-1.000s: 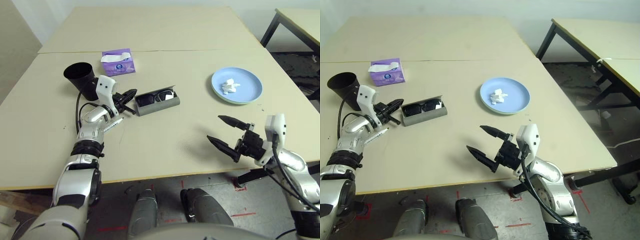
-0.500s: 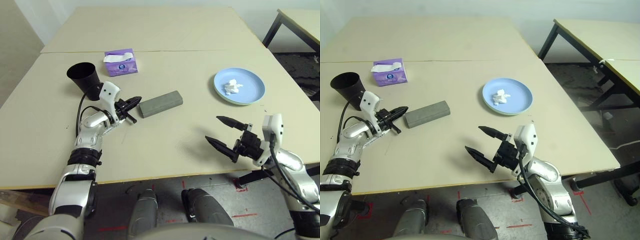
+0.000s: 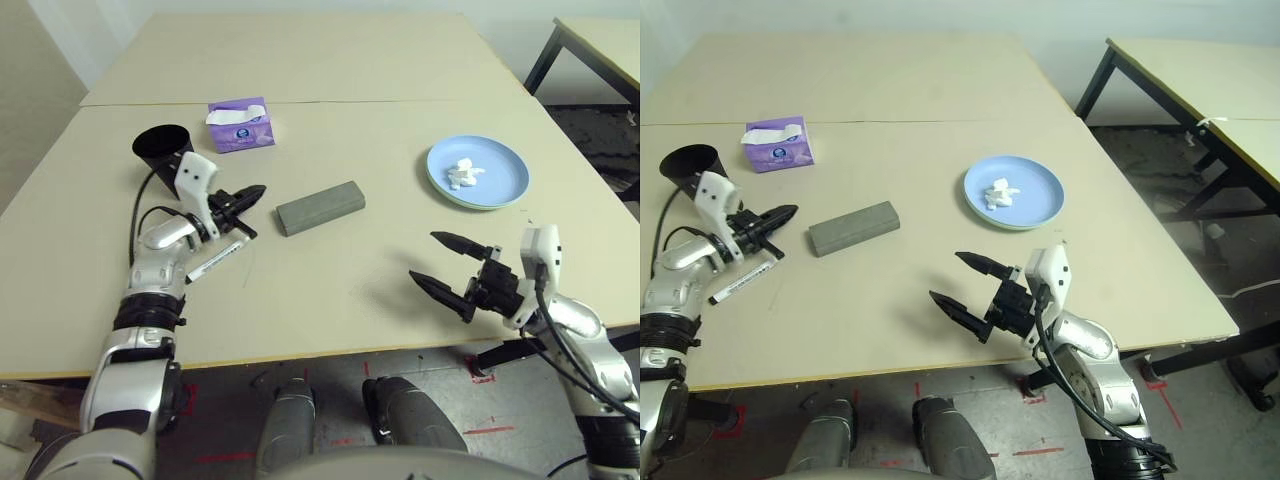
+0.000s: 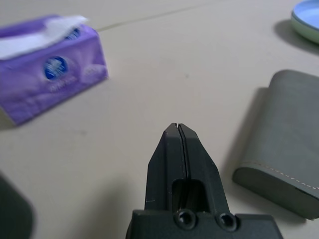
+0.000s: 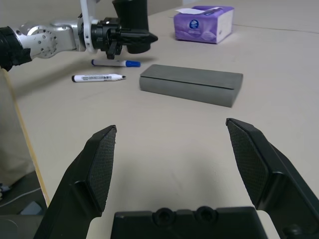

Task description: Organize and tidy the items on the table.

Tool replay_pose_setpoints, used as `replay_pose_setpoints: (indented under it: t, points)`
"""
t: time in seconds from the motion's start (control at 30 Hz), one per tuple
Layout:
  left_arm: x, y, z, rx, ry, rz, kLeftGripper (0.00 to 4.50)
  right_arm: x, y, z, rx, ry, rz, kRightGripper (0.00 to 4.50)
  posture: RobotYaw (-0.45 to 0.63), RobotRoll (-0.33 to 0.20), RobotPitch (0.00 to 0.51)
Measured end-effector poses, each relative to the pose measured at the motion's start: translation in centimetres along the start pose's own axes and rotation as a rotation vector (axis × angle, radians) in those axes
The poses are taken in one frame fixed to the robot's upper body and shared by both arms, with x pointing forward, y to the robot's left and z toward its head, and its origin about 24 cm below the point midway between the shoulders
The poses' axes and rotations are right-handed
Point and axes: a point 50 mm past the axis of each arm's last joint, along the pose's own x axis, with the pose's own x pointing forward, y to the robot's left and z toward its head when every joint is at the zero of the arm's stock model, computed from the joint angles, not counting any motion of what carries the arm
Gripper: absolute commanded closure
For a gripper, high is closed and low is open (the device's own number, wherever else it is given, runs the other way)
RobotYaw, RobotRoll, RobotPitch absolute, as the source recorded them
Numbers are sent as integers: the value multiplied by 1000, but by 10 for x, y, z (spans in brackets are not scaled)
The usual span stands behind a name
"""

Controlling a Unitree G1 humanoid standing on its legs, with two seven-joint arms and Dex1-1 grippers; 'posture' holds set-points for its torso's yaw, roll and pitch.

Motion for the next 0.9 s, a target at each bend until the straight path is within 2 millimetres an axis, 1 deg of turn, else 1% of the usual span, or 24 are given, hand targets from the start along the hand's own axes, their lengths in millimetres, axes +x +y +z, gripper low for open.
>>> replay_pose_setpoints:
  t: [0.07, 0.17, 0.27, 0.47, 0.57, 0.63, 0.7, 0.9]
  points:
    - [-5, -2, 1, 8, 2, -23, 4484, 1, -1, 0, -2, -3, 5, 0, -71, 0, 136]
    - [-18, -7, -3, 10, 32, -65, 4484, 2, -2, -1, -2, -4, 5, 0, -67, 0, 138]
    - [-33, -10, -5, 34, 72, -104, 4484, 3, -2, 0, -19, -14, 28, 0, -66, 0, 139]
    - [-65, -5, -2, 65, 166, -145, 4484, 4, 3, -1, -59, -3, 167, 0, -41, 0, 145]
    - [-80, 3, 6, 83, 217, -166, 3918, 6, 6, 0, -98, 7, 278, 0, -27, 0, 147]
    - [-87, 8, 15, 102, 241, -187, 3328, 9, 7, 2, -125, 10, 352, 0, -17, 0, 149]
    - [-94, 13, 24, 119, 272, -218, 2626, 11, 7, 2, -143, 18, 426, 0, -9, 0, 151]
    - [-104, 18, 42, 156, 365, -327, 694, 21, 4, 2, -167, 15, 545, 0, -8, 0, 158]
